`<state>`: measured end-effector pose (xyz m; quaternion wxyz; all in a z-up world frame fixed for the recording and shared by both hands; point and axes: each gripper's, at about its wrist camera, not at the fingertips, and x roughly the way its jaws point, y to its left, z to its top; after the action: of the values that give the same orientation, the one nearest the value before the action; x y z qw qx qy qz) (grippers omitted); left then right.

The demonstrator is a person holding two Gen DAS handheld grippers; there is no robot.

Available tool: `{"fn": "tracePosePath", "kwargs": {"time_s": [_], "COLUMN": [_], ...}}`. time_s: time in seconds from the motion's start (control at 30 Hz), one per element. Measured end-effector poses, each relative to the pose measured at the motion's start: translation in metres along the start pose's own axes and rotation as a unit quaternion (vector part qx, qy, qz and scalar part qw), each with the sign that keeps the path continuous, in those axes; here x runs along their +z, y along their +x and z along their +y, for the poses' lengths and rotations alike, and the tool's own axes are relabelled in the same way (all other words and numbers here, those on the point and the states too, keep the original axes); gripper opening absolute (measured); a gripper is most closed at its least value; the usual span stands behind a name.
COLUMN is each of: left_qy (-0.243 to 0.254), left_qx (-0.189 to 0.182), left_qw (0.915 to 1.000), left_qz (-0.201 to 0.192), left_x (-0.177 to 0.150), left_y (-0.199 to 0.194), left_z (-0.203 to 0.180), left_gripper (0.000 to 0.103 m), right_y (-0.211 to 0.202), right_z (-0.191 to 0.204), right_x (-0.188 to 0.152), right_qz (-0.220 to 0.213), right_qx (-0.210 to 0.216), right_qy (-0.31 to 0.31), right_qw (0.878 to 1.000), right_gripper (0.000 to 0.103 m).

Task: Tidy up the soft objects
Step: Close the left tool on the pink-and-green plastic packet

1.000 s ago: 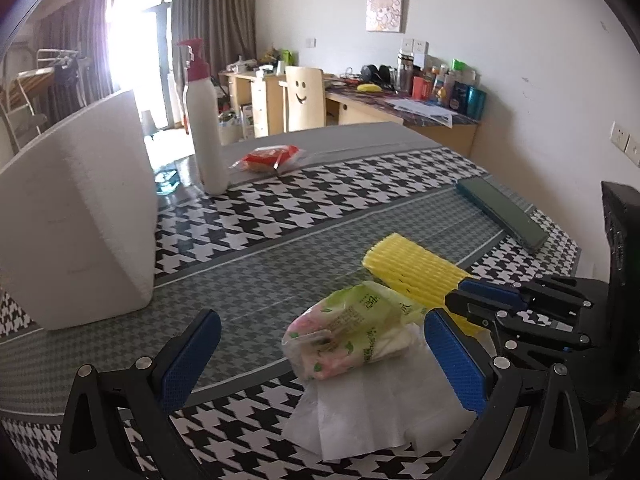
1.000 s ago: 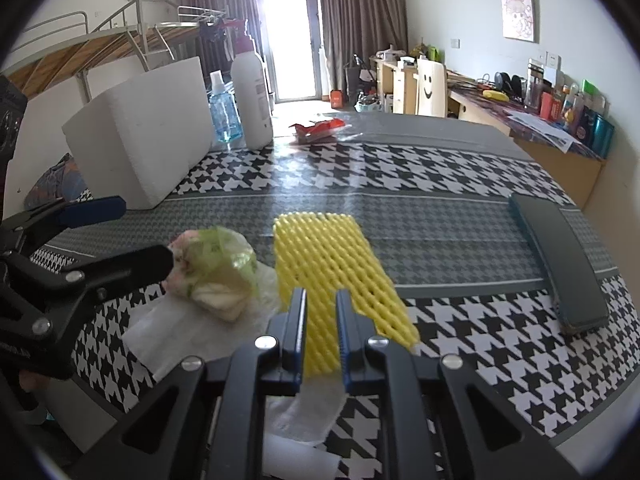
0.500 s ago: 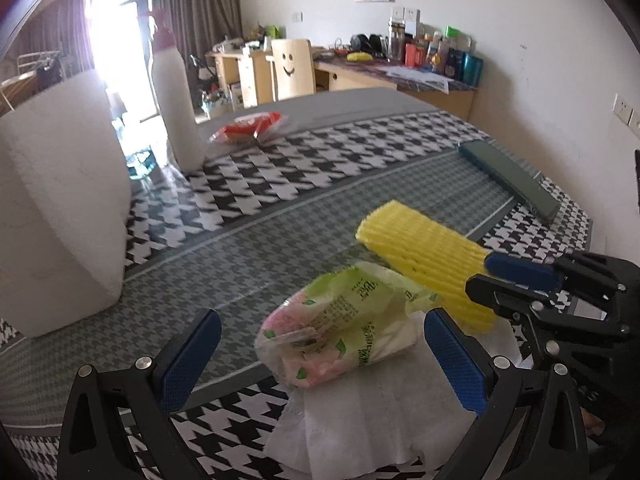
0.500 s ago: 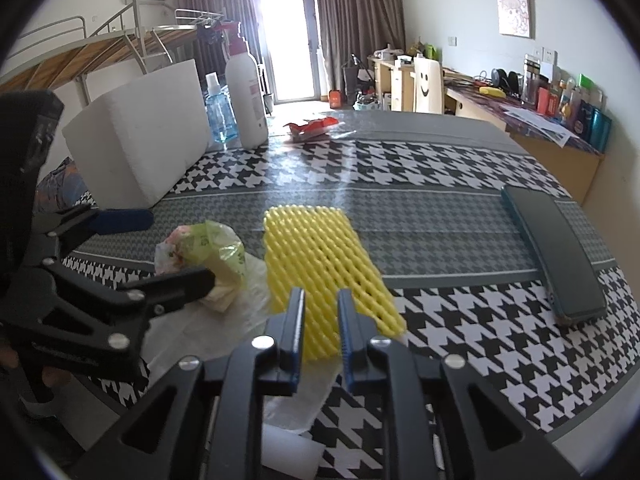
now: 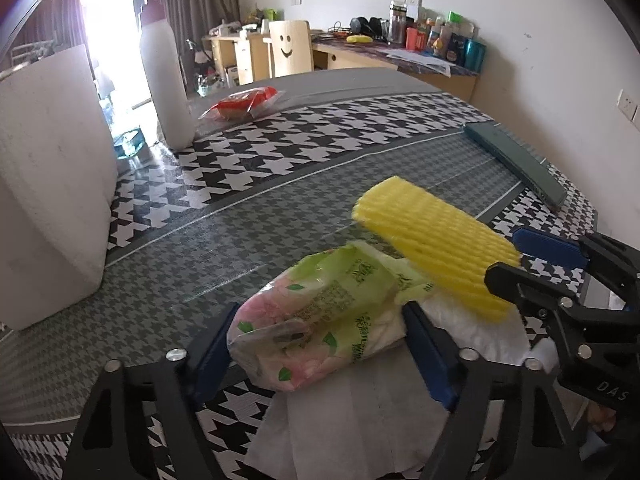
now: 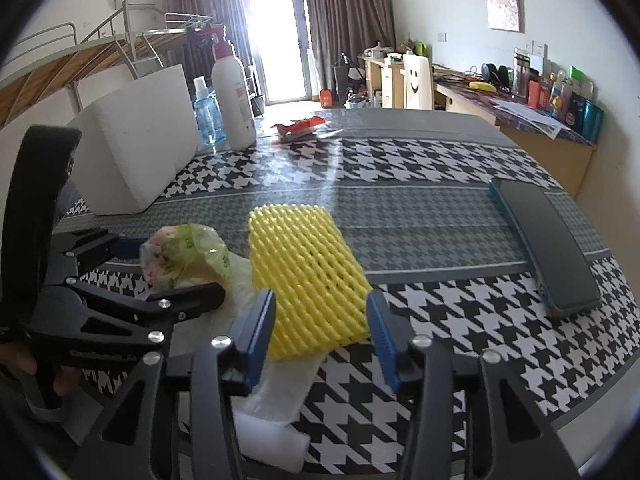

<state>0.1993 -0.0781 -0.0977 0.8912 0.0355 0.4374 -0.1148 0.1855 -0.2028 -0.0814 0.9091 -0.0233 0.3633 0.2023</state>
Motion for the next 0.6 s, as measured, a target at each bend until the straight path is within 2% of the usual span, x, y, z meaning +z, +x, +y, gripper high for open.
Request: {"fn": "tracePosePath", "kwargs": {"time_s": [0.4,0.6], "left_qy": [-0.017,-0.03], "left_qx": [-0.036,-0.047], "left_qw": [0.9987,0.9971], "left_qz": [-0.032,-0.052], "left_x": [-0.001,-0.001], "left_y": [-0.024,-0.038], "left_z": [0.009,0.017], "left_gripper": [0.053,0.051], "right_y": [0.004,0.003], "right_z": [0.01,0.014], "right_x": [-0.002,-0.002], "right_qz": [0.009,0.01], "right_qx": [-0.008,-0.015], "right_qy": [-0.02,-0.025], "right_qw": [1.0,1.0], "right_gripper": [0.054,0.054]}}
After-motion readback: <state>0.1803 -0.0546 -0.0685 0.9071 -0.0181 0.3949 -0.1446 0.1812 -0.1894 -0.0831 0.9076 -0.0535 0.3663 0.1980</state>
